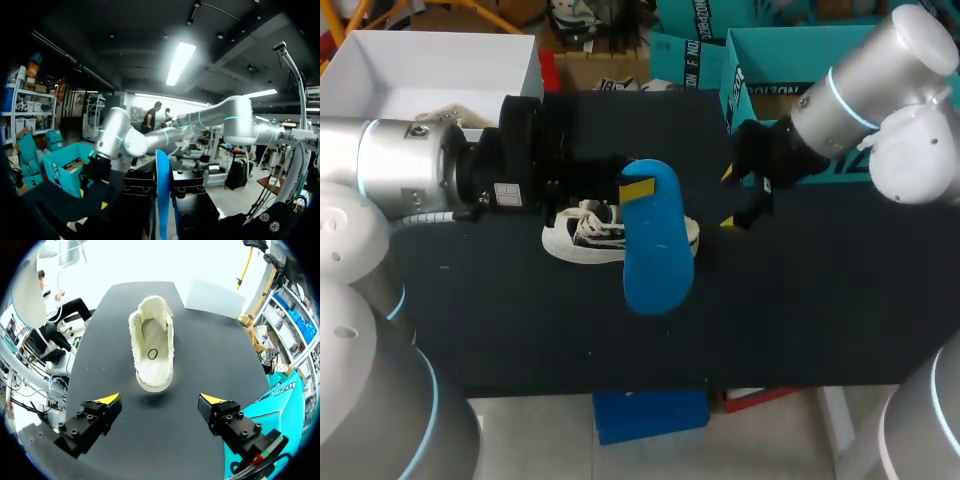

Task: Take the shoe out of the shoebox, open the shoe tongue, remove and reinsert the insole, then place the shoe into the shoebox

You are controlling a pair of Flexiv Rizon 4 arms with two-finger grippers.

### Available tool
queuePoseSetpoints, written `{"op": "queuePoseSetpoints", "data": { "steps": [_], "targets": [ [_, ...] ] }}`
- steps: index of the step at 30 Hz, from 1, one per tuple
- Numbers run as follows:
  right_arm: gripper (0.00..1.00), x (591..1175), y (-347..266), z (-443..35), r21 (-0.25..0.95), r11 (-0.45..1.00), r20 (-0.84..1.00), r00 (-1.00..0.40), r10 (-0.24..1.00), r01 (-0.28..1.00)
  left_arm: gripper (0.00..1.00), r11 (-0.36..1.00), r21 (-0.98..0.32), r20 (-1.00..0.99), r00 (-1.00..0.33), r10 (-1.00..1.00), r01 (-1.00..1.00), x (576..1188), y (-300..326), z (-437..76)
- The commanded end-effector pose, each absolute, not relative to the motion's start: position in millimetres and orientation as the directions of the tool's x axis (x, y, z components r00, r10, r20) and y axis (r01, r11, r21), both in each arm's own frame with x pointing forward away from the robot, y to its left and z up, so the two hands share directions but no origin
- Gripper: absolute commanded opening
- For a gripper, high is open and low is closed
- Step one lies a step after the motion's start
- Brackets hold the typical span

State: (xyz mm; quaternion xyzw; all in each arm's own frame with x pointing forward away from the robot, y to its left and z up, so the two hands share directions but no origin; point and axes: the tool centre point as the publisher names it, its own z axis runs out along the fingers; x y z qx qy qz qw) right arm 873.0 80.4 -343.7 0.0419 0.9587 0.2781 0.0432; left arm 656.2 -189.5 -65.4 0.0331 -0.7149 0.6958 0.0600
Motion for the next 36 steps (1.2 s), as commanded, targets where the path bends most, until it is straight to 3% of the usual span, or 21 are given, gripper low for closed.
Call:
{"op": "queuePoseSetpoints", "data": {
  "steps": [1, 36],
  "targets": [
    [1.0, 873.9, 81.8, -356.4, 0.689, 0.724, -0.068, -0.993, 0.095, 0.022, 0.0, 0.028, -0.991, 0.131, -0.991, 0.031, -0.13, 655.6, -191.8, -66.4],
    [1.0, 877.4, 78.0, -413.9, 0.75, 0.658, -0.039, -0.988, 0.147, 0.068, 0.0, 0.028, -0.991, 0.131, -0.991, 0.031, -0.13, 655.6, -191.8, -66.4]
  ]
}}
